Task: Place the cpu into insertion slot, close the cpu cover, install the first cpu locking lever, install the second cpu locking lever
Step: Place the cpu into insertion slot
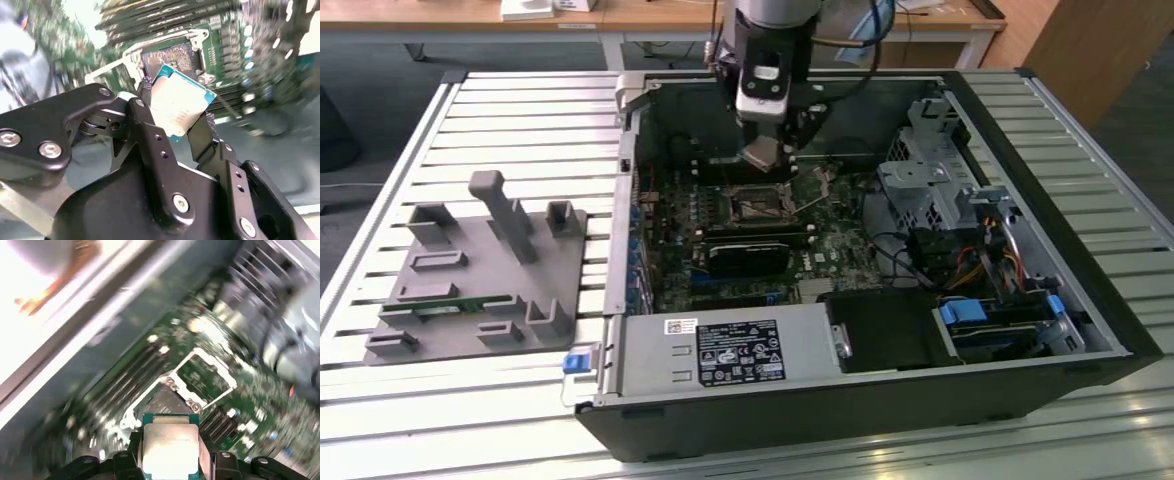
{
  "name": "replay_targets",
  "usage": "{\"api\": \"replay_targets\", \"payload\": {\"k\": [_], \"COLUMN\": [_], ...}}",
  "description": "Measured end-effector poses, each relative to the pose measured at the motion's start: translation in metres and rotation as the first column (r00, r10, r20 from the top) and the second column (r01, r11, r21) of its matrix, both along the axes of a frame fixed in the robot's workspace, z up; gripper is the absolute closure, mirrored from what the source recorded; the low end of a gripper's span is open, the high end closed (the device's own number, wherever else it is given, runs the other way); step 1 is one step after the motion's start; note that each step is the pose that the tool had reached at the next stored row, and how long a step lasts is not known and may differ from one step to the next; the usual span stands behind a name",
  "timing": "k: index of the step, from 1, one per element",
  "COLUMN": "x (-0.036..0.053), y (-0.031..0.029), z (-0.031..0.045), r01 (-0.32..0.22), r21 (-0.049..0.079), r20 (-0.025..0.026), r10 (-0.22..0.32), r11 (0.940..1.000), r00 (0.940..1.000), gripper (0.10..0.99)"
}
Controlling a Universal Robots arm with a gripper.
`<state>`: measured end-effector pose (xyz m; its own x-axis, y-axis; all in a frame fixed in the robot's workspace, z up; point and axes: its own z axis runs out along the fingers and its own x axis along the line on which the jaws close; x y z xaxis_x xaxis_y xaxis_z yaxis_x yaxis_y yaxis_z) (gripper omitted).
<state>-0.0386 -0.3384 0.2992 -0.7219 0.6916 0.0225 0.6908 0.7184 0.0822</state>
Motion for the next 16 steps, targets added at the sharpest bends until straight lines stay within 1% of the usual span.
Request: {"api": "replay_targets", "payload": {"k": [1,2,3,4,5,6,7,9,10,11,12,13,14,15,16], "x": [0.0002,0.0004,0.0007,0.0009,0.0011,0.0014,0.0016,0.002,0.0022,0.0023,0.0024,0.0024,0.0024,0.0024,0.0024], "y": [-0.0008,-0.0016,-0.0024,-0.0032,-0.0041,-0.0048,-0.0057,-0.0072,-0.0078,-0.0082,-0.0086,-0.0089,-0.009,-0.0091,-0.009], "z": [0.0055,0.0111,0.0166,0.0222,0.0277,0.0332,0.0393,0.0494,0.0534,0.0565,0.059,0.0608,0.0617,0.062,0.062], "r01": [-0.066,-0.132,-0.197,-0.261,-0.324,-0.386,-0.451,-0.554,-0.593,-0.622,-0.646,-0.662,-0.671,-0.673,-0.673], "r21": [0.0,0.001,0.001,0.002,0.002,0.002,0.002,0.003,0.003,0.003,0.003,0.003,0.003,0.003,0.003], "r20": [0.0006,0.0012,0.0017,0.0024,0.0029,0.0037,0.0043,0.0056,0.006,0.0065,0.0069,0.0071,0.0075,0.0075,0.0074], "r10": [0.066,0.132,0.197,0.261,0.324,0.386,0.451,0.554,0.593,0.622,0.646,0.662,0.671,0.673,0.673], "r11": [0.9978,0.9913,0.9805,0.9654,0.946,0.9226,0.8925,0.8323,0.8053,0.7827,0.7632,0.7495,0.7413,0.7393,0.7393], "r00": [0.9978,0.9913,0.9805,0.9654,0.946,0.9226,0.8925,0.8323,0.8053,0.7827,0.7632,0.7495,0.7413,0.7393,0.7393], "gripper": [0.549,0.549,0.549,0.549,0.549,0.549,0.549,0.549,0.549,0.549,0.549,0.549,0.549,0.549,0.549]}}
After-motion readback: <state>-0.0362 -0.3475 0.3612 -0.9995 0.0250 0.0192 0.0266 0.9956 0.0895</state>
